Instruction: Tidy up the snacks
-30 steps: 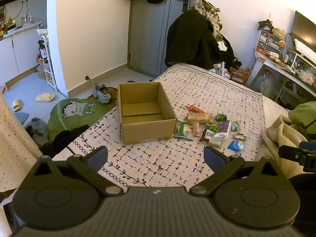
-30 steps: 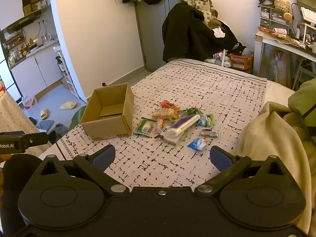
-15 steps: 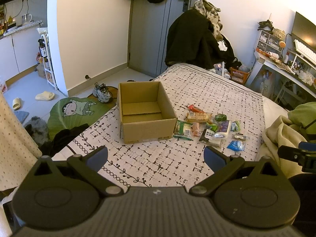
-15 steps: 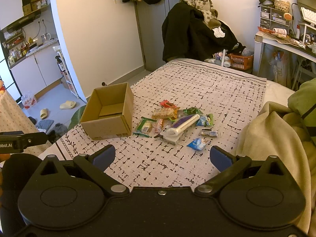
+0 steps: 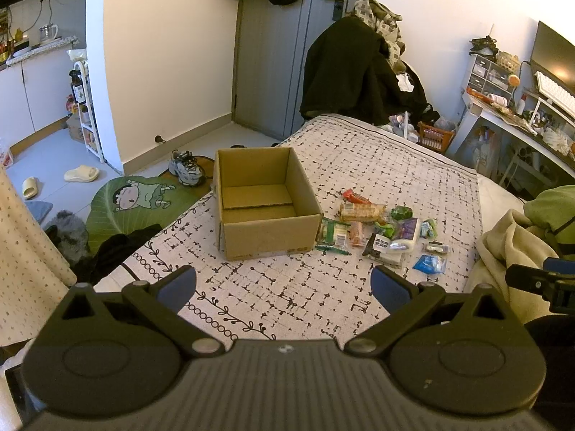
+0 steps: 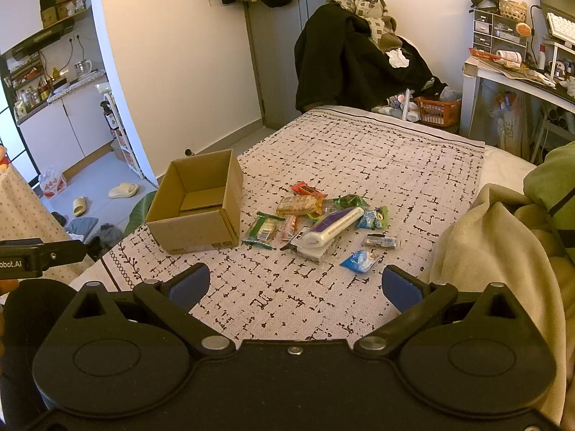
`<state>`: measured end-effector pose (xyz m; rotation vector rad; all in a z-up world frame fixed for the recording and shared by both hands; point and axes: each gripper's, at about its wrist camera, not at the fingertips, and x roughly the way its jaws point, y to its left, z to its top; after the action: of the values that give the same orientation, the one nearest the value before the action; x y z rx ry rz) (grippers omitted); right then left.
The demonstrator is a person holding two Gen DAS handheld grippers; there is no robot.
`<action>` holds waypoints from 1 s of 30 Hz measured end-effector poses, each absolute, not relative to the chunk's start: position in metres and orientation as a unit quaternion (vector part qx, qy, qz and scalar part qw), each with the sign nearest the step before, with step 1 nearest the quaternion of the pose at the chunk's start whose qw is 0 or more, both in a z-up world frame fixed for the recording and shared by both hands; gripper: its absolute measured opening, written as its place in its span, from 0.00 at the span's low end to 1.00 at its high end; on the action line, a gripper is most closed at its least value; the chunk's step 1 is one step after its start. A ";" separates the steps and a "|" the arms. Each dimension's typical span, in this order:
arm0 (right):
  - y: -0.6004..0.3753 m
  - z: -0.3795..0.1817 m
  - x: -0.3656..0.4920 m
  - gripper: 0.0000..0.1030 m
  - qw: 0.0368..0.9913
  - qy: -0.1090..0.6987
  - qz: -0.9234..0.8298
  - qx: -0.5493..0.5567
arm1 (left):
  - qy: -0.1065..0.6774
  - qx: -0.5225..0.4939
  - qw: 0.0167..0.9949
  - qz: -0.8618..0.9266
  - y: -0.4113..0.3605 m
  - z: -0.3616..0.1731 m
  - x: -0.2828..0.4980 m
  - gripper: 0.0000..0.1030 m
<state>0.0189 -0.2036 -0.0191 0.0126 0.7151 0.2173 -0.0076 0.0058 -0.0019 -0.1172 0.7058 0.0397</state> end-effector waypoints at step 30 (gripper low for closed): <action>-0.211 -0.018 0.020 1.00 0.931 0.349 0.106 0.021 | 0.347 -0.060 0.936 0.014 0.005 -0.003 -0.007 0.99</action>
<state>0.0200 -0.2108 -0.0183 0.0440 0.7140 0.2169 -0.0070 0.0050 -0.0027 -0.1223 0.7103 0.0277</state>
